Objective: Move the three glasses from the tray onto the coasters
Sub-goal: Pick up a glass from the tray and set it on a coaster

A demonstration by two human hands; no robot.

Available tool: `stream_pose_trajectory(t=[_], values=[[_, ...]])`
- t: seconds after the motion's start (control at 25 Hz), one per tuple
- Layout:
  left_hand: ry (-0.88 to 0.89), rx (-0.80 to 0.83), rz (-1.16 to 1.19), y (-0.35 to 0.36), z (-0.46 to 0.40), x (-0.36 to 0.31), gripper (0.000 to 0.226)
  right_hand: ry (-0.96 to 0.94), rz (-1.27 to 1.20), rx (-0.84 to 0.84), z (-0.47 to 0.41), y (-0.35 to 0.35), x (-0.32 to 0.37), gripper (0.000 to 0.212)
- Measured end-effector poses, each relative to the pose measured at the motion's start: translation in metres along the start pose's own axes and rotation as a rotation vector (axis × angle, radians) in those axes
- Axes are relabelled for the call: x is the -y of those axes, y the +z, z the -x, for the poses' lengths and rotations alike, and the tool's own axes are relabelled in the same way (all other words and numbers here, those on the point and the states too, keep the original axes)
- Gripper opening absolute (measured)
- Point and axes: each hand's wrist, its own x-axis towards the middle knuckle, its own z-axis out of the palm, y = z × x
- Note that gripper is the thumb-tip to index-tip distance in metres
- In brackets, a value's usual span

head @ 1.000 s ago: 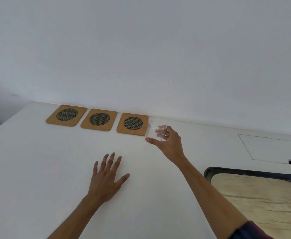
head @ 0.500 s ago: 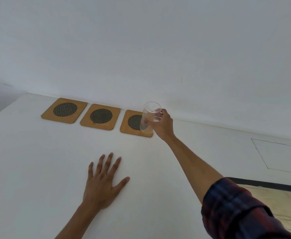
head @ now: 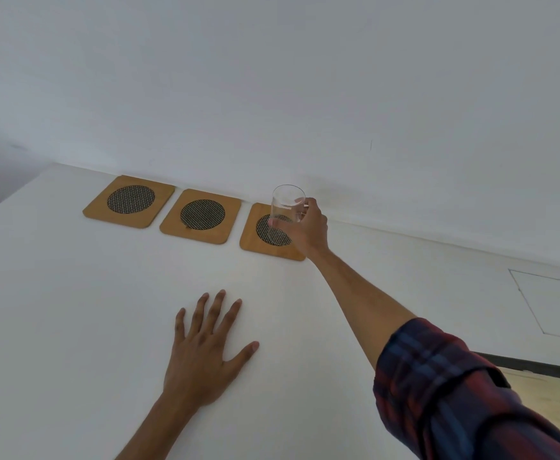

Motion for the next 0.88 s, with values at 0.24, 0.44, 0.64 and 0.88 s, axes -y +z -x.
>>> stream_pose_trajectory(t=[0.24, 0.44, 0.64, 0.88], values=[[-0.004, -0.001, -0.004, 0.0, 0.0, 0.0, 0.077, -0.023, 0.003, 0.014, -0.01, 0.007, 0.001, 0.079], [-0.006, 0.001, -0.003, 0.0, 0.0, 0.0, 0.077, -0.004, 0.044, 0.038, -0.015, 0.009, 0.001, 0.086], [-0.002, 0.006, 0.005, -0.001, 0.0, 0.001, 0.077, 0.004, 0.049, 0.035, 0.003, -0.007, 0.004, 0.096], [-0.008, 0.02, 0.014, -0.003, 0.0, -0.001, 0.078, -0.086, -0.005, -0.166, 0.067, -0.048, -0.004, 0.038]])
